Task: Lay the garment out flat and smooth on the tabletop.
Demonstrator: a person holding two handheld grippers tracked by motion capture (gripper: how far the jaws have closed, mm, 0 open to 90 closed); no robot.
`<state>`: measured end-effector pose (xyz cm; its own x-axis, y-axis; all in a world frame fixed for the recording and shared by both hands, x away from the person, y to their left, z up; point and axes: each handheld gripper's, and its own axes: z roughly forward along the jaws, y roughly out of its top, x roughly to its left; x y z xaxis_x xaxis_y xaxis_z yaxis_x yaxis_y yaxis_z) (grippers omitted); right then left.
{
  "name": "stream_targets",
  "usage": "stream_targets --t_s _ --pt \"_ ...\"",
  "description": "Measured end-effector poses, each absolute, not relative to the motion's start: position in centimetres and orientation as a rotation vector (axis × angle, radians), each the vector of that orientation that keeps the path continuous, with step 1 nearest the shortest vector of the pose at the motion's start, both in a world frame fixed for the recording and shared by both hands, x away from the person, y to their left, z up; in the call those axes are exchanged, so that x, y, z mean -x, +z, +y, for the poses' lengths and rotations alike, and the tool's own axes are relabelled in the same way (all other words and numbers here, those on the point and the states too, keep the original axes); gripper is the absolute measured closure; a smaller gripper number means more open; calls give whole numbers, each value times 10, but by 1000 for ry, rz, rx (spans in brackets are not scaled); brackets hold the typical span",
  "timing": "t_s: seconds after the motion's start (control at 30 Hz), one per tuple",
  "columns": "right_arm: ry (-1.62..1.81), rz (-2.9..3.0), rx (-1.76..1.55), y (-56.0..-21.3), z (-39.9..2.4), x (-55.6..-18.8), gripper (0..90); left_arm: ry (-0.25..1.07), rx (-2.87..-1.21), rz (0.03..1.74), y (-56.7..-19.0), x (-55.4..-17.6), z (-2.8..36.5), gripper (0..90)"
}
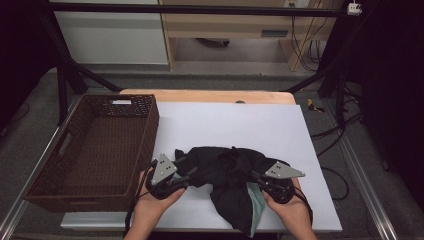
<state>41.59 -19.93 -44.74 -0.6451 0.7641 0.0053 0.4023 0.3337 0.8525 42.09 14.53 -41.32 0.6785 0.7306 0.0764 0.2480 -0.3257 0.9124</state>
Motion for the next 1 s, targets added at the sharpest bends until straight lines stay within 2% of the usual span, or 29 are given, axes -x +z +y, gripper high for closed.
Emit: stream_targets --t_s 0.07,0.33,0.53,0.57,0.67,0.73,0.8,0.9,1.0 --pt "1239 2207 -1030 -448 -199 -416 885 629 -1895 786 -417 -431 147 487" --pt "1243 2207 -1028 -448 -200 -417 885 599 -1988 831 -450 -461 136 392" --pt "1250 2208 -1037 -448 -201 -417 884 569 -2076 821 -467 -461 131 409" --pt "1250 2207 -1038 -448 -201 -417 884 545 -2087 824 -470 -461 131 428" --pt "1248 2208 -1039 -448 -201 -417 884 535 -2107 838 -474 -461 131 559" --pt "1248 2208 -1039 -449 -201 -417 884 533 -2107 849 -473 -460 133 687" --pt "1247 2209 -1037 -449 -200 -417 884 535 -2091 847 -471 -458 134 773" --pt "1246 2211 -1036 -449 -200 -417 884 555 -2065 847 -465 -455 137 841" --pt "1242 2213 -1033 -449 -200 -417 884 566 -2040 838 -454 -445 141 849"
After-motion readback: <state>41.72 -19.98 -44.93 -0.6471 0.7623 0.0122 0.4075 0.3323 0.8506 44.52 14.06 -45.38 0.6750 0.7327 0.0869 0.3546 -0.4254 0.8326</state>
